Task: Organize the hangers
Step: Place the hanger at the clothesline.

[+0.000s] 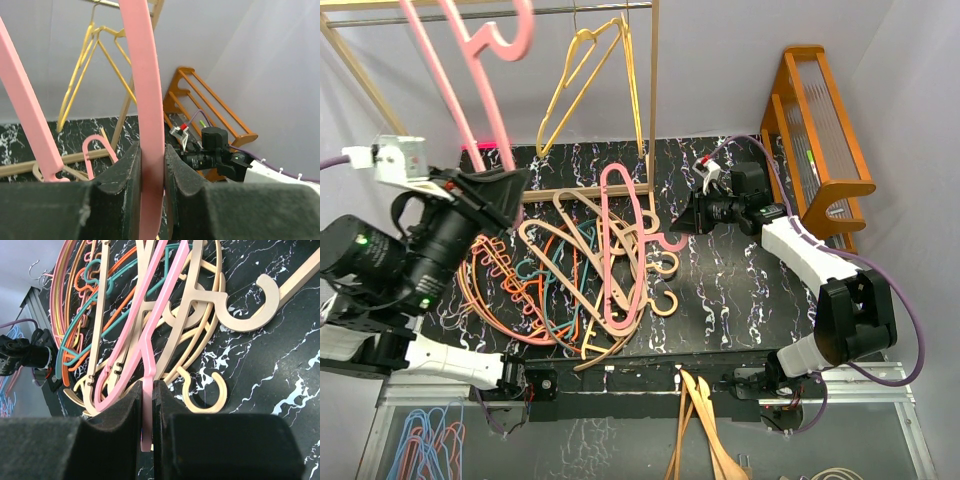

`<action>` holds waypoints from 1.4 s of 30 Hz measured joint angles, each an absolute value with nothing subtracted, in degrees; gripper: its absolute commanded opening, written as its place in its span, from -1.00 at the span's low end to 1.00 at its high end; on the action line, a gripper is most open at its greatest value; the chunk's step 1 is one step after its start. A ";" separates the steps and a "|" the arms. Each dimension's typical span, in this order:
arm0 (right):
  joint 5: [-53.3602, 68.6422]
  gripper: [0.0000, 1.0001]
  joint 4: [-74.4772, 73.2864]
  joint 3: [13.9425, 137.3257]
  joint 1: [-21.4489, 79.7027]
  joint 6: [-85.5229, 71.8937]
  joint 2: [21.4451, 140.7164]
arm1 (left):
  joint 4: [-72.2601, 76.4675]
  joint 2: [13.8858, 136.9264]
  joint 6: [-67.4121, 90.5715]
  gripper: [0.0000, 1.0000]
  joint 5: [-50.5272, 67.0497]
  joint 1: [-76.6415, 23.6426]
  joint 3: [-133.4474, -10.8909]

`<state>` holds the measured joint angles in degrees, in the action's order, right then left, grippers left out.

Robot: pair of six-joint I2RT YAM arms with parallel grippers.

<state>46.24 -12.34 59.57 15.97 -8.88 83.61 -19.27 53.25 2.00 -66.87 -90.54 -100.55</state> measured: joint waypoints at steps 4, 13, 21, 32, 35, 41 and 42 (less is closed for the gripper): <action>46.15 -0.85 -13.74 59.57 15.97 -8.16 83.61 | -16.56 59.09 -5.04 -1.00 -64.23 -90.56 -104.81; 45.15 -0.84 -18.37 60.27 15.97 -5.67 83.64 | -8.49 69.82 -20.69 -1.00 -58.24 -90.56 -116.05; 44.53 -0.84 -21.12 60.71 15.97 -4.03 83.64 | -3.86 82.28 -32.97 -1.00 -53.15 -90.41 -128.46; 43.29 -0.84 -26.06 62.02 15.77 -1.26 83.64 | -11.22 92.44 -21.45 -1.00 -32.38 -68.14 -136.16; 43.07 -0.84 -27.24 62.57 15.73 -0.03 83.61 | -13.10 95.04 -13.69 -1.00 -27.27 -59.27 -133.23; 41.65 -0.84 -29.26 62.39 15.68 1.89 81.91 | -15.07 96.97 -1.67 -1.00 -11.90 -52.40 -126.13; 41.50 -0.84 -29.52 62.30 15.68 2.20 81.28 | -14.55 96.31 0.01 -1.00 -9.96 -51.24 -124.33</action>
